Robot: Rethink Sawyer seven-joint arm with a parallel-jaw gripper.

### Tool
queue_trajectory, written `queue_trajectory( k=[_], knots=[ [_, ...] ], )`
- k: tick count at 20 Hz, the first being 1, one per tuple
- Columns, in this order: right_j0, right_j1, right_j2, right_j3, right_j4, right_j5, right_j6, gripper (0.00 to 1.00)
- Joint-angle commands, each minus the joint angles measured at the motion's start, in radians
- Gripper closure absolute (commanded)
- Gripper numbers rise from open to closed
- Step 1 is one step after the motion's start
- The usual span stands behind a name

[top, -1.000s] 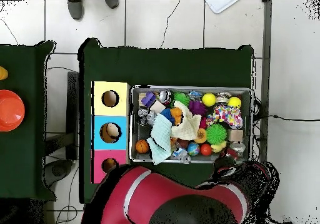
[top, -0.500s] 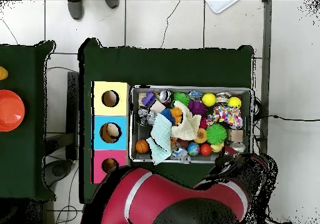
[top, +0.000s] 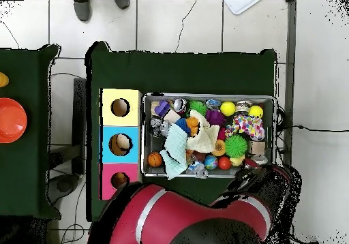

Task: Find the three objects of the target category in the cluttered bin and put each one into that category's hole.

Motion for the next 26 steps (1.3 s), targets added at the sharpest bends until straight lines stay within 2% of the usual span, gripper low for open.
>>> queue_trajectory(
  k=[1, 7, 13, 26],
  knots=[
    [-0.007, 0.017, 0.199, -0.028, -0.123, 0.144, 0.379, 0.0],
    [0.014, 0.014, 0.207, -0.024, -0.196, 0.15, 0.478, 0.0],
    [0.063, -0.006, 0.197, 0.016, -0.22, 0.156, 0.568, 0.0],
    [0.128, -0.002, 0.16, 0.034, -0.206, 0.158, 0.587, 0.0]
  ],
)
